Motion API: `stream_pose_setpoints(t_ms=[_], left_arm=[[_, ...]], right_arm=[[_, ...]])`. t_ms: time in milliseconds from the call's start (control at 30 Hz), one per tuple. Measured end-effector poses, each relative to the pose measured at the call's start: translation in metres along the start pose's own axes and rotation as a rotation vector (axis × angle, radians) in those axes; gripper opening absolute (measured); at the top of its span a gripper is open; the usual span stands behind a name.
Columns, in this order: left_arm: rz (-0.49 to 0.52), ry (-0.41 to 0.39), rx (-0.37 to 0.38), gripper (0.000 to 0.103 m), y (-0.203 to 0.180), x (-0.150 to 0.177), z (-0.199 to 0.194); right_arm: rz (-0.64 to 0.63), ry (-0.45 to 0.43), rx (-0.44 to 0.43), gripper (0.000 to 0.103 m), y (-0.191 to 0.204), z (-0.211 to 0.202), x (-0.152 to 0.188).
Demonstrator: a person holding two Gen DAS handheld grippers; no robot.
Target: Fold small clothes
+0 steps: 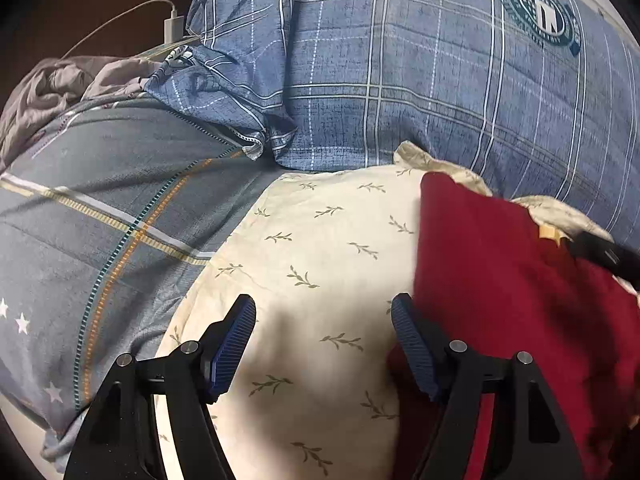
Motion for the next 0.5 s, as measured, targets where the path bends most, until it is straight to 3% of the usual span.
stream_pose_setpoints(t_ms=[100, 133, 167, 200, 333, 500], left_arm=[[-0.005, 0.019, -0.02, 0.07, 0.004, -0.003, 0.005], [-0.014, 0.019, -0.023, 0.07, 0.007, -0.005, 0.006], [-0.025, 0.017, -0.027, 0.07, 0.011, -0.008, 0.006], [-0.04, 0.015, -0.031, 0.07, 0.015, -0.011, 0.007], [-0.089, 0.0, -0.012, 0.07, 0.027, -0.019, 0.007], [-0.092, 0.008, 0.042, 0.07, 0.027, -0.018, 0.007]], right_arm=[[-0.054, 0.06, -0.07, 0.06, 0.029, 0.043, -0.012], [-0.09, 0.097, -0.062, 0.052, 0.039, 0.058, -0.011], [-0.119, 0.125, -0.044, 0.023, 0.047, 0.071, -0.009], [-0.14, 0.156, -0.026, 0.01, 0.051, 0.082, -0.007], [-0.111, 0.149, -0.002, 0.009, 0.058, 0.119, -0.01], [-0.028, 0.13, -0.068, 0.021, 0.038, 0.086, -0.013]])
Point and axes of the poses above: each gripper's, at about its wrist camera, not at the fingertips, and z roughly the way its jaws point, y to its left, x to its underside, the point moved 2 cm from there along z, roughly the way its jaws point
